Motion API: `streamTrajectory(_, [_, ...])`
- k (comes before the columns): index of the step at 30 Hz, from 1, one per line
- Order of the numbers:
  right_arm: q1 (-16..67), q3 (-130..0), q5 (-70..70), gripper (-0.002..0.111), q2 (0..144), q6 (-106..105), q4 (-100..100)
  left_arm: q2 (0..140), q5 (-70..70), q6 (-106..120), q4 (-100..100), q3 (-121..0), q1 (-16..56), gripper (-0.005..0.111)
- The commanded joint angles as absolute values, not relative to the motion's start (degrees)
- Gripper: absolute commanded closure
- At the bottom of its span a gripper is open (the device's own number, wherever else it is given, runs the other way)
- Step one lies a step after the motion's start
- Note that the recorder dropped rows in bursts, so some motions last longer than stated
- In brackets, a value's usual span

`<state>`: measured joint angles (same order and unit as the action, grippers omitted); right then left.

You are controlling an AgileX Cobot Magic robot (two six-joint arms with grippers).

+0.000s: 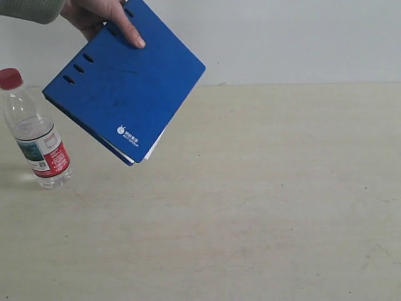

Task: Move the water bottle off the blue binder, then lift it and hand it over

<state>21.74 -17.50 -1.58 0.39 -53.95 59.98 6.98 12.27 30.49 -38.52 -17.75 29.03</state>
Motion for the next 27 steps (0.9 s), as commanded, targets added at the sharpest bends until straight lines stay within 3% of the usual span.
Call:
streamTrajectory(1, [21.87,-17.36,-1.84,0.108,0.00,-53.99,59.76,6.06,5.21,-33.82,15.46,-13.57,24.22,0.102])
streamTrajectory(3, [21.87,-17.36,-1.84,0.108,0.00,-53.99,59.76,6.06,4.80,-49.75,26.65,-12.13,20.57,0.102])
streamTrajectory(5, [21.87,-17.36,-1.84,0.108,0.00,-53.99,59.76,6.06,4.55,-48.46,23.44,-11.38,17.56,0.102])
streamTrajectory(12, [21.87,-17.36,-1.84,0.108,0.00,-53.99,59.76,3.98,8.40,-4.00,-11.27,-10.66,11.79,0.102])
streamTrajectory(22, [21.87,-17.36,-1.92,0.108,0.00,-53.99,59.76,0.00,9.32,-6.35,-5.52,-7.06,0.41,0.102])
streamTrajectory(27, [21.87,-17.36,-1.92,0.108,0.00,-53.99,59.76,0.00,3.67,-20.00,7.19,-2.65,-1.08,0.102])
